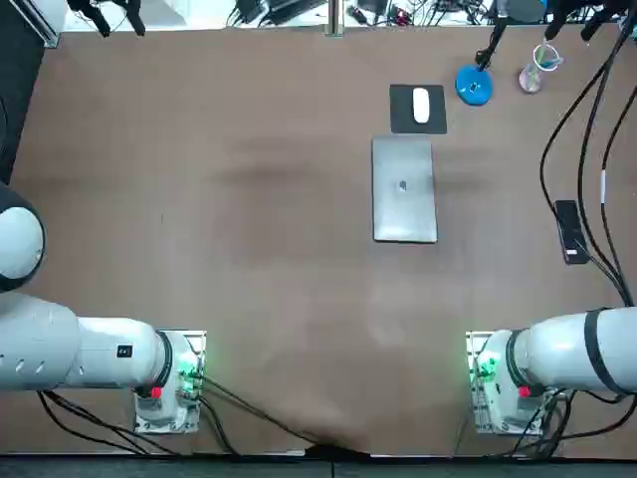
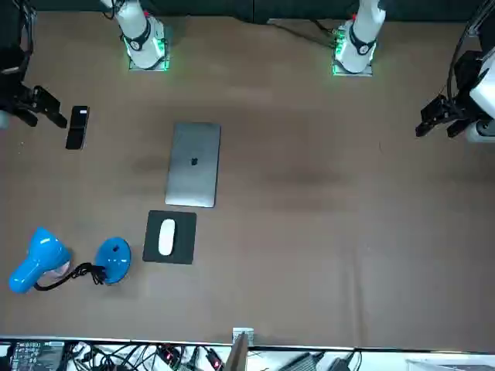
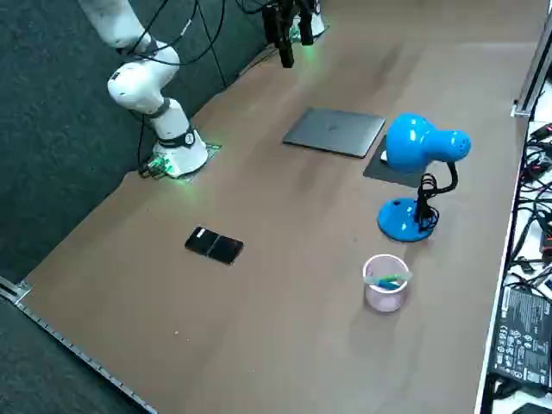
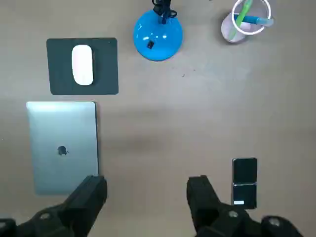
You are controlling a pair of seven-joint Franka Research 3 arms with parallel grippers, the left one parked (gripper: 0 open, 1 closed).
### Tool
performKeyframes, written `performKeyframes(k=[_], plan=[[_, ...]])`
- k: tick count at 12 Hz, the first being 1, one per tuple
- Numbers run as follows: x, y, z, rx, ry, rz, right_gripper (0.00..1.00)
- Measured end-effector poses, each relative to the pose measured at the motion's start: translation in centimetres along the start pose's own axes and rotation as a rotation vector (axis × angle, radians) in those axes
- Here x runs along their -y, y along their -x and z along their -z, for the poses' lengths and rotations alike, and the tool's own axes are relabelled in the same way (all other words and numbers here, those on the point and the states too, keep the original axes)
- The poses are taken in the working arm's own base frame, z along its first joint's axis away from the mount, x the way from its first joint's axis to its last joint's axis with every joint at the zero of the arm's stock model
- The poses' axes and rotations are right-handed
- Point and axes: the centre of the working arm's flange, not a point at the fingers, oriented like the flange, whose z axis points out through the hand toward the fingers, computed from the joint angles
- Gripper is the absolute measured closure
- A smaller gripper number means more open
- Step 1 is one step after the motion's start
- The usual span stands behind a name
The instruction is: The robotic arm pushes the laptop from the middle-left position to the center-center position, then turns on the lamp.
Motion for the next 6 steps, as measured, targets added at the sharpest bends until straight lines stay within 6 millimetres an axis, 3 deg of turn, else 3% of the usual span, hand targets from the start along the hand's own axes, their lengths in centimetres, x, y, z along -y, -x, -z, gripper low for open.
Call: performKeyframes(k=[6], plan=[[0.69, 0.05, 0.05, 0.009, 0.000, 0.011, 0.00]])
